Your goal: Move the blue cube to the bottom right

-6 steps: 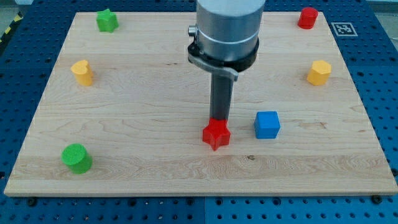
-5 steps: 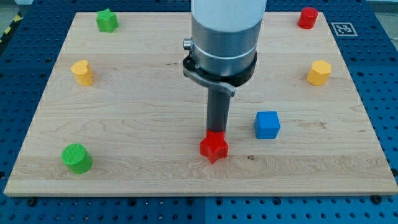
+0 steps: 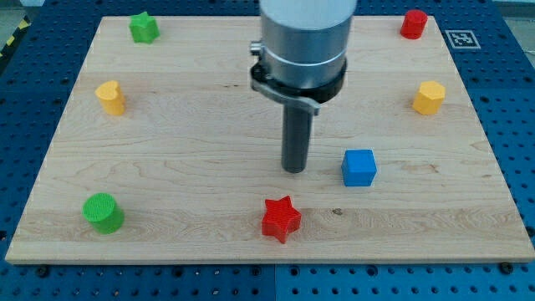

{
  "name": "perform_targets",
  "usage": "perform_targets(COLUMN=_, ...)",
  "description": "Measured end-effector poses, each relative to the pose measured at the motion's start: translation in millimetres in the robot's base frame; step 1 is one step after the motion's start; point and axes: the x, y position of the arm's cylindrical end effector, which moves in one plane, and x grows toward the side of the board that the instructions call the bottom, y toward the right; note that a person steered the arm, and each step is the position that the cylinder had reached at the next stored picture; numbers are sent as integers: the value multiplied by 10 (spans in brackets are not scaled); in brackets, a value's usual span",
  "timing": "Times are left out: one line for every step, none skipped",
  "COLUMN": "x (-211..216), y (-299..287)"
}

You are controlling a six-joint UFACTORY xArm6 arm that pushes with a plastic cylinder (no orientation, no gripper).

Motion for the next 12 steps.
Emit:
perform_targets(x=-10, y=275)
perform_targets(x=-10, y=509)
perform_targets(x=13, y=621)
perform_targets(x=70, y=621)
perform_targets(x=156, y=642)
perform_targets(x=206, y=764)
perform_targets(x=184, y=830)
perform_targets(x=178, y=879)
perform_targets(x=178, y=935)
perform_targets(x=178, y=1015)
perform_targets(x=182, y=1074)
perform_targets(x=202, y=1120)
